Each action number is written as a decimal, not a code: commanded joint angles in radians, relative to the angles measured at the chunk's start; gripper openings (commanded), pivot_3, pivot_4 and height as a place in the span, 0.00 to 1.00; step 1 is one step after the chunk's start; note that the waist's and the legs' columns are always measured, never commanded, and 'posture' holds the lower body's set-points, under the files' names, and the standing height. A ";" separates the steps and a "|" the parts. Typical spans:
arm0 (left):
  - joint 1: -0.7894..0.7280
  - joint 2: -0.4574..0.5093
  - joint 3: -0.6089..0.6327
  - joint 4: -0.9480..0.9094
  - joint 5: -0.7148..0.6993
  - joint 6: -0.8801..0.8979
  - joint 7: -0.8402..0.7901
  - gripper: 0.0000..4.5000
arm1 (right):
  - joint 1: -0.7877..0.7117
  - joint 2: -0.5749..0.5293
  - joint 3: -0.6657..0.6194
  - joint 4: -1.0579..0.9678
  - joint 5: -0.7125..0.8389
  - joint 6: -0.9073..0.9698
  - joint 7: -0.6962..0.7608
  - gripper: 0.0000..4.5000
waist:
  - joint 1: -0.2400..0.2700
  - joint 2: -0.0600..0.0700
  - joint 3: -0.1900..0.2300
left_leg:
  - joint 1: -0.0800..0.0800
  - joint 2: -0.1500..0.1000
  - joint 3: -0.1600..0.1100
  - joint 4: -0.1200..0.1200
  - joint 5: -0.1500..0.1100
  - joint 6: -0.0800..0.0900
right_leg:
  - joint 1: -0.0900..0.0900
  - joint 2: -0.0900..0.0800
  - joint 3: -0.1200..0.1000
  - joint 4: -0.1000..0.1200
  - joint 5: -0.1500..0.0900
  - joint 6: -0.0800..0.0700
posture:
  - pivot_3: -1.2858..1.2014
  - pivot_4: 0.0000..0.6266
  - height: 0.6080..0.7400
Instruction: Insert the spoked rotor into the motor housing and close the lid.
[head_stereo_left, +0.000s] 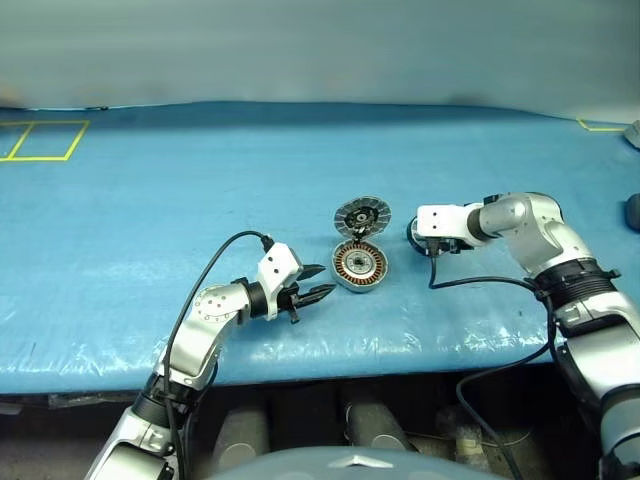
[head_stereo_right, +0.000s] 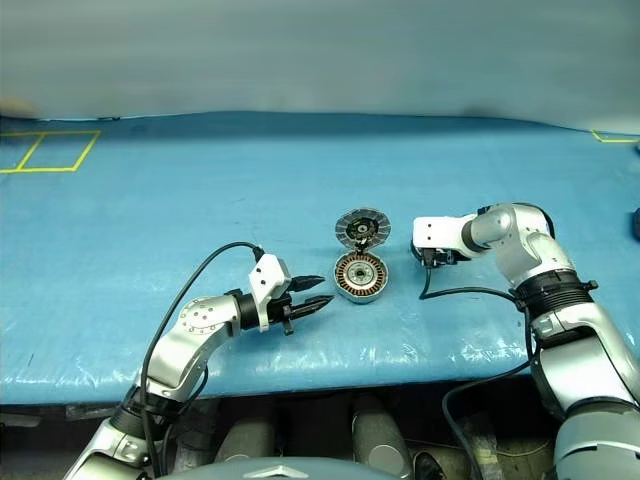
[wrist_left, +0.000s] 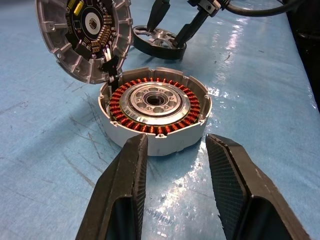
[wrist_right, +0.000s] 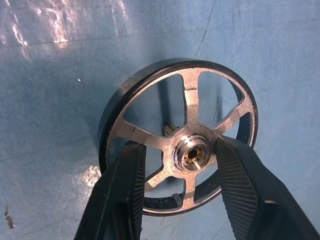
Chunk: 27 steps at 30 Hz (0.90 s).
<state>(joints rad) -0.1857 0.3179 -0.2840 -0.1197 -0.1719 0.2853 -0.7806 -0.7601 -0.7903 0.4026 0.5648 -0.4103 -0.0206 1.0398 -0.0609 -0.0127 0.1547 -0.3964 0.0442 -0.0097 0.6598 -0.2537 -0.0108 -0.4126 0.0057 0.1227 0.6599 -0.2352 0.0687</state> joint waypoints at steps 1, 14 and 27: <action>-0.010 -0.003 0.004 0.000 0.000 -0.031 0.003 0.44 | 0.024 -0.014 -0.027 -0.053 0.027 0.007 0.030 0.39 | 0.000 0.000 0.000 | 0.000 0.000 0.000 0.000 0.000 0.000 | 0.000 0.000 0.000 0.000 0.000 0.000 | 0.52 0.24 1.00; -0.015 0.000 0.039 0.015 -0.030 -0.065 -0.014 0.44 | 0.317 -0.040 -0.225 -0.488 0.137 0.167 -0.056 0.39 | 0.003 0.000 0.000 | 0.000 0.000 -0.001 0.001 0.000 0.000 | 0.000 0.000 0.000 0.000 0.000 0.000 | 0.52 0.24 1.00; -0.051 0.017 0.092 0.080 -0.038 -0.112 -0.045 0.44 | 0.845 0.197 -0.582 -1.214 0.387 0.519 -0.283 0.39 | 0.024 0.000 0.000 | 0.000 0.000 -0.002 0.002 0.000 0.000 | 0.001 0.001 -0.001 0.001 -0.002 0.006 | 0.52 0.24 1.00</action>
<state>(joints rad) -0.2195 0.3357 -0.2088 -0.0359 -0.1868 0.2025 -0.8130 0.0813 -0.6036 -0.1299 -0.5710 -0.0600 0.4733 0.7888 -0.0370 -0.0126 0.1545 -0.3965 0.0442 -0.0115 0.6623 -0.2534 -0.0113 -0.4118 0.0069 0.1222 0.6610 -0.2378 0.0752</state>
